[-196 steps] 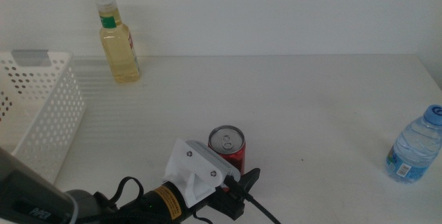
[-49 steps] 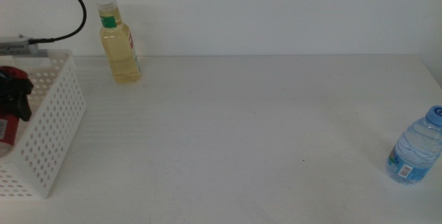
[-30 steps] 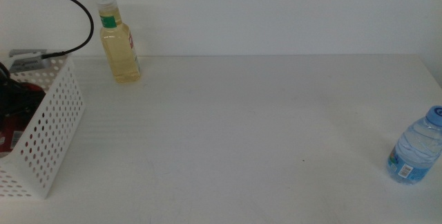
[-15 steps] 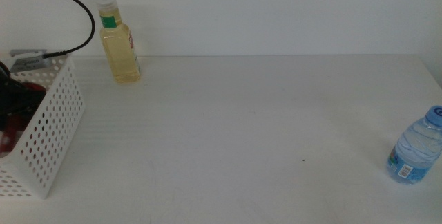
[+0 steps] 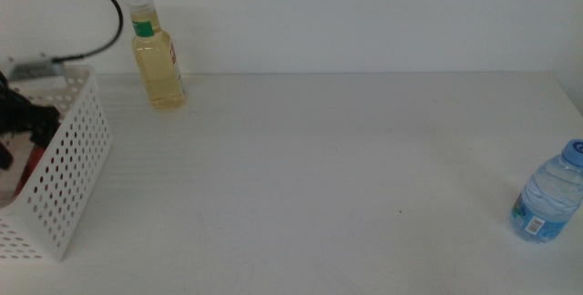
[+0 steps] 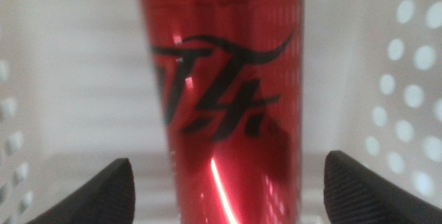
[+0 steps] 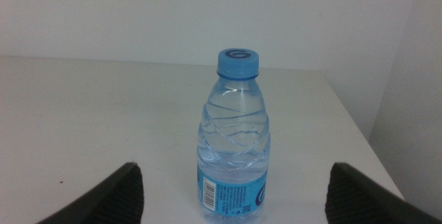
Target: Use arms to grab the bottles and put them into the dustbin to the left of the table.
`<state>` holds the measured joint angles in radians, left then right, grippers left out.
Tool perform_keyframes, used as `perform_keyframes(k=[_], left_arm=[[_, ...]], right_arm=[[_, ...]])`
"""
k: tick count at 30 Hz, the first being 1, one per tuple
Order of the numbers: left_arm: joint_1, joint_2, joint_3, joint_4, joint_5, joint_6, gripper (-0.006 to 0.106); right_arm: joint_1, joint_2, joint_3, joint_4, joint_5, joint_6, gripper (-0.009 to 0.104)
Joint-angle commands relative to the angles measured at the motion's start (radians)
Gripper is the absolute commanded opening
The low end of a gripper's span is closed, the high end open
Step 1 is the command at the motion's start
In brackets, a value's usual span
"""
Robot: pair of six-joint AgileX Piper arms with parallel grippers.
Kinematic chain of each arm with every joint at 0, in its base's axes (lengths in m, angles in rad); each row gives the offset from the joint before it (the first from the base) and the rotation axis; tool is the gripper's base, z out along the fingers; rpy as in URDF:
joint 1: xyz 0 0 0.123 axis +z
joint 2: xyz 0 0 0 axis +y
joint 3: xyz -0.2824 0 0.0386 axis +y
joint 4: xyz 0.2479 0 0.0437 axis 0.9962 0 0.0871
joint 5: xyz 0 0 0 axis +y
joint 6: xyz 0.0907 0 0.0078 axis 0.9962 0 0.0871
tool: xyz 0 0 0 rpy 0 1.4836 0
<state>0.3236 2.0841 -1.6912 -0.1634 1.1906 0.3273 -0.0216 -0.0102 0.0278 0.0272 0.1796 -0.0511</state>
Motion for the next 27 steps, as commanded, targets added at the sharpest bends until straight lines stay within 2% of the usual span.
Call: perform_keyframes(k=[1,12,17,27], left_arm=[[-0.002,-0.100,-0.060,-0.008,0.054,-0.043,0.090],[-0.027,-0.374,-0.044,-0.010,0.072,-0.124,0.090],[-0.111,-0.535,0.076,0.039,0.000,-0.195,0.090],[-0.318,-0.811,0.355,0.059,-0.236,-0.249,0.090]], right_arm=[[-0.007,-0.027,-0.007,-0.006,-0.077,-0.003,0.074],[-0.007,-0.027,-0.007,-0.006,-0.077,-0.003,0.074],[-0.007,-0.027,-0.007,-0.006,-0.077,-0.003,0.074],[-0.007,-0.027,-0.007,-0.006,-0.077,-0.003,0.074]])
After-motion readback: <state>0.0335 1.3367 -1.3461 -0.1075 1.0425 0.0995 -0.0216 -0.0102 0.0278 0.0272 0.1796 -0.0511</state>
